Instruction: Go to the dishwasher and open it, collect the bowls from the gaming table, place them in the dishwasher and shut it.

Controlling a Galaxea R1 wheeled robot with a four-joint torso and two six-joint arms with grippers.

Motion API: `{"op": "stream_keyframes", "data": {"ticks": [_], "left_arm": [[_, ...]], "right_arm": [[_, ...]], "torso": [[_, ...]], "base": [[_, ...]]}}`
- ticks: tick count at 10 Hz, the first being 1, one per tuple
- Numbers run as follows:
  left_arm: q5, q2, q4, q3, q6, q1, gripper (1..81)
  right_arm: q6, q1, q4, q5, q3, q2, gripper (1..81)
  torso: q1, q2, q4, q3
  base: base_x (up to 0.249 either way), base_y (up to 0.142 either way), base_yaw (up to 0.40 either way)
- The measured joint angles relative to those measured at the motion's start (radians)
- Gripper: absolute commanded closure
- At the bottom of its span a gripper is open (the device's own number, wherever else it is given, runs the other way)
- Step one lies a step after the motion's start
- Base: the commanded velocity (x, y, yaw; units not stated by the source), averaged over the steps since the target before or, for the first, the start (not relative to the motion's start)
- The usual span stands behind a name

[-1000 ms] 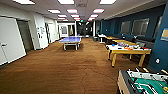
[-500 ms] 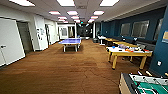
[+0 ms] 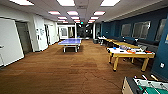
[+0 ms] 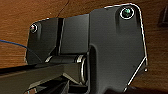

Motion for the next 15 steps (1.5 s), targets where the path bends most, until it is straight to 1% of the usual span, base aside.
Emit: {"op": "stream_keyframes", "data": {"ticks": [15], "left_arm": [[0.001, 0.005, 0.000, -0.001, 0.000, 0.000, 1.0]], "right_arm": [[0.000, 0.003, 0.001, 0.000, 0.001, 0.002, 1.0]], "torso": [[0.000, 0.000, 0.000, 0.000]], "base": [[0.180, 0.000, 0.000]]}}
